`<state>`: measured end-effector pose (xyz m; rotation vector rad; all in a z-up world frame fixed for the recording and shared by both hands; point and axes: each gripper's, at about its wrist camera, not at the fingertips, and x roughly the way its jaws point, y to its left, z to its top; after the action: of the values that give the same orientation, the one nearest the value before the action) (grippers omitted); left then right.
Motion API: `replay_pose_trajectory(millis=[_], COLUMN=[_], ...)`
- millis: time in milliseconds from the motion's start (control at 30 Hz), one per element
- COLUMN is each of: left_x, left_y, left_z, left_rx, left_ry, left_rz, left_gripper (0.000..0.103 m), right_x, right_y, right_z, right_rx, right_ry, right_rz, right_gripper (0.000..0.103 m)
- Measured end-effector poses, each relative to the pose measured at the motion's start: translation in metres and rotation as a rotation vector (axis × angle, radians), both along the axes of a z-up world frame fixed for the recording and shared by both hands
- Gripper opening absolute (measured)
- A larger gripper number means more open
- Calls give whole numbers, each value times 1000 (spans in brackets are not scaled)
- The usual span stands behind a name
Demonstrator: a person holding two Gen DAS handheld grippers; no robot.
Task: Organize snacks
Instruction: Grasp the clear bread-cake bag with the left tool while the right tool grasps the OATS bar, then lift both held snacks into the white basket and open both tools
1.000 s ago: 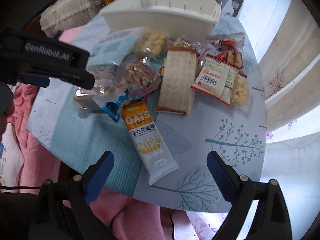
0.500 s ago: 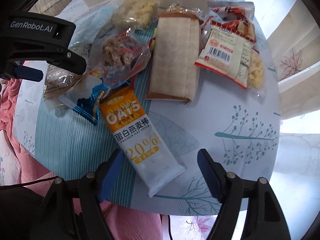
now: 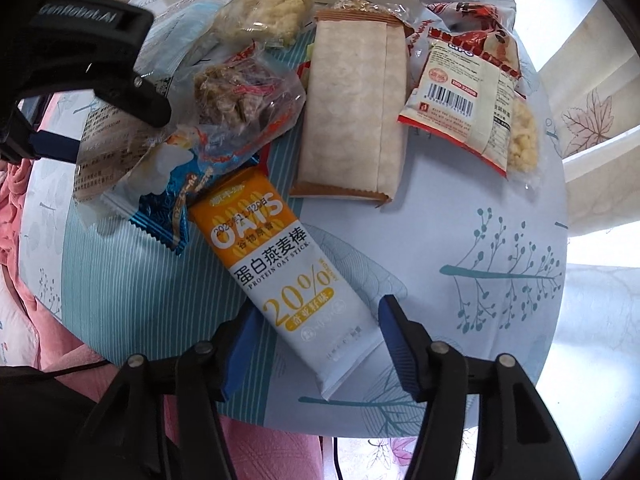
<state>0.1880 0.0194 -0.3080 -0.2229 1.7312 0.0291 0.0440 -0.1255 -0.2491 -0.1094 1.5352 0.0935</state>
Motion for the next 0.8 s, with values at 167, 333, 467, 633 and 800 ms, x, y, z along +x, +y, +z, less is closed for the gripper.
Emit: replay_pose_trajectory(millis=[167,333,467,633,800], left_x=[8,8,-1,-17,-31], left_y=[2,3,16,31,41], left_z=[-5,-3,-2,4,24], left_rx=[13,16,36,34,6], left_ry=[7,-1,34,51,22], left_rz=[24,56,110,172,205], left_gripper=[84,76,73,73,73], right_x=[-7,-11,-8,-8,-11], right_y=[7,0,-14,-40,-63], right_z=[3,3,3,14,34], right_rx=[-16,5,59,158,228], right_ry=[16,44,78,105,86], right_rz=[15,-16,-62,-152,-201], right_gripper=[49,45,45,45,45])
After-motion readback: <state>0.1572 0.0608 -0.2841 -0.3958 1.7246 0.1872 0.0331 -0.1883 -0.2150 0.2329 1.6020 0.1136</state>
